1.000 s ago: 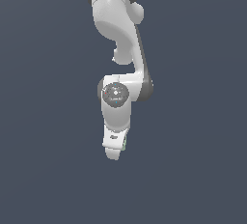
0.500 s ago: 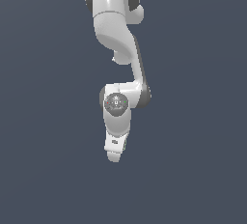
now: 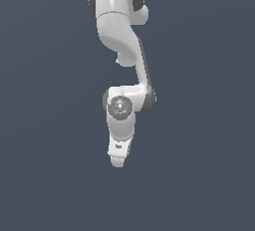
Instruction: Pick up the object and move it to a goal position.
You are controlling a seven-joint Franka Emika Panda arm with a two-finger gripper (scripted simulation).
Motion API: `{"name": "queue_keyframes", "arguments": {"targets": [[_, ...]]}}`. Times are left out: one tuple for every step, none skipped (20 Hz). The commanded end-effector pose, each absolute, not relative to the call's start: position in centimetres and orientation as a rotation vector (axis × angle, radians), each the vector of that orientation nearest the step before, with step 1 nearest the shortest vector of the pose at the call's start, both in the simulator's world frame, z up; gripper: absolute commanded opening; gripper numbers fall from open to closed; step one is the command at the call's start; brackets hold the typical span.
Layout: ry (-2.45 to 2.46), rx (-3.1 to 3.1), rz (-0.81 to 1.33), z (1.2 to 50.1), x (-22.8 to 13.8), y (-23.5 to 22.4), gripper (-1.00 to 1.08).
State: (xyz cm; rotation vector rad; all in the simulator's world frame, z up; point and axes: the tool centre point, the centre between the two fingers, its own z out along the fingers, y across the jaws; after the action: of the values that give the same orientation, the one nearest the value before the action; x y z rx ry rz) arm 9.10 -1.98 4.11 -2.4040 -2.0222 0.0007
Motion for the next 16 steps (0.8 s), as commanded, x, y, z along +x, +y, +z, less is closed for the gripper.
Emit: {"name": "queue_keyframes", "arguments": {"targets": [[-2.022, -2.404, 0.000, 4.1, 9.1, -2.0, -1.00], [-2.022, -2.404, 0.000, 4.1, 9.1, -2.0, -1.00], [-2.022, -2.404, 0.000, 4.1, 9.1, -2.0, -1.00], [-2.022, -2.404, 0.000, 4.2, 9.1, -2.0, -1.00], [-2.022, -2.404, 0.000, 4.2, 9.1, -2.0, -1.00], [-2.022, -2.404, 0.000, 4.4, 9.1, -2.1, -1.00], [-2.022, -2.404, 0.000, 4.6, 9.0, -2.2, -1.00], [-2.022, -2.404, 0.000, 4.8, 9.0, -2.3, -1.00], [-2.022, -2.404, 0.000, 5.1, 8.9, -2.4, -1.00], [-2.022, -2.404, 0.000, 5.4, 8.9, -2.6, -1.00], [-2.022, -2.404, 0.000, 5.8, 8.8, -2.8, -1.00], [-2.022, -2.404, 0.000, 6.3, 8.7, -3.0, -1.00], [-2.022, -2.404, 0.000, 6.8, 8.6, -3.3, -1.00], [-2.022, -2.404, 0.001, 7.4, 8.5, -3.5, -1.00], [-2.022, -2.404, 0.001, 8.1, 8.4, -3.9, -1.00], [-2.022, -2.404, 0.001, 8.8, 8.2, -4.2, -1.00]]}}
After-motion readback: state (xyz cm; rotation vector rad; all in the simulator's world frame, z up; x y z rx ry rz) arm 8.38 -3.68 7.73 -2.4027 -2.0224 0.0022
